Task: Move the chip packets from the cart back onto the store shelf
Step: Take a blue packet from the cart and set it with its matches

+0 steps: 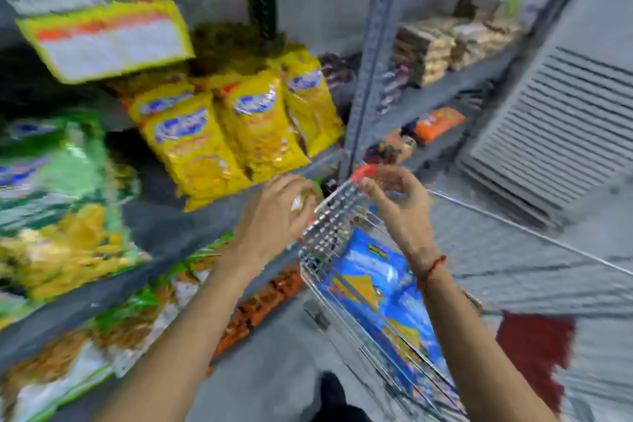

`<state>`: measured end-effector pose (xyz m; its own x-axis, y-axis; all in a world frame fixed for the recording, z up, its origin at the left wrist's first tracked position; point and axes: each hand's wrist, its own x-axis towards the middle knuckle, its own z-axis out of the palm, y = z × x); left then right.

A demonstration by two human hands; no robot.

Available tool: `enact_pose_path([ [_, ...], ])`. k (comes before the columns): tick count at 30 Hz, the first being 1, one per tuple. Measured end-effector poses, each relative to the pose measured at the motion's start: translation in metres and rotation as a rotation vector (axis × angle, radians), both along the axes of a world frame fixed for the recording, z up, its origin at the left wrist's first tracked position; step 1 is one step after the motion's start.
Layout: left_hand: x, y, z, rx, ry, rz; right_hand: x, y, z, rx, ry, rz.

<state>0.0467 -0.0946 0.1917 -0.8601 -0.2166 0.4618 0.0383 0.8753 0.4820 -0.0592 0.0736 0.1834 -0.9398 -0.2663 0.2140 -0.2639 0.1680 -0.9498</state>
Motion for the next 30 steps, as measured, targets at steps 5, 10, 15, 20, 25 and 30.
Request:
enact_pose_path([
  [5, -0.063, 0.035, -0.091, 0.129, -0.412, -0.162, -0.038, 0.064, -0.116, 0.183, -0.302, -0.174],
  [10, -0.111, 0.056, -0.167, 0.222, -0.778, -0.202, -0.044, 0.096, -0.223, 0.357, -0.675, -0.265],
  [15, -0.148, 0.048, -0.244, 0.197, -1.162, -0.143, -0.036, 0.088, -0.296, 0.305, -1.025, -0.265],
  [20, -0.180, 0.045, -0.295, 0.329, -1.292, -0.042, -0.052, 0.071, -0.336, 0.158, -1.145, -0.341],
  [25, -0.196, 0.056, -0.336, 0.582, -1.327, 0.074, -0.071, 0.067, -0.367, 0.127, -1.157, -0.368],
  [30, -0.192, 0.058, -0.343, 0.712, -1.415, 0.023, -0.082, 0.070, -0.379, 0.002, -1.182, -0.353],
])
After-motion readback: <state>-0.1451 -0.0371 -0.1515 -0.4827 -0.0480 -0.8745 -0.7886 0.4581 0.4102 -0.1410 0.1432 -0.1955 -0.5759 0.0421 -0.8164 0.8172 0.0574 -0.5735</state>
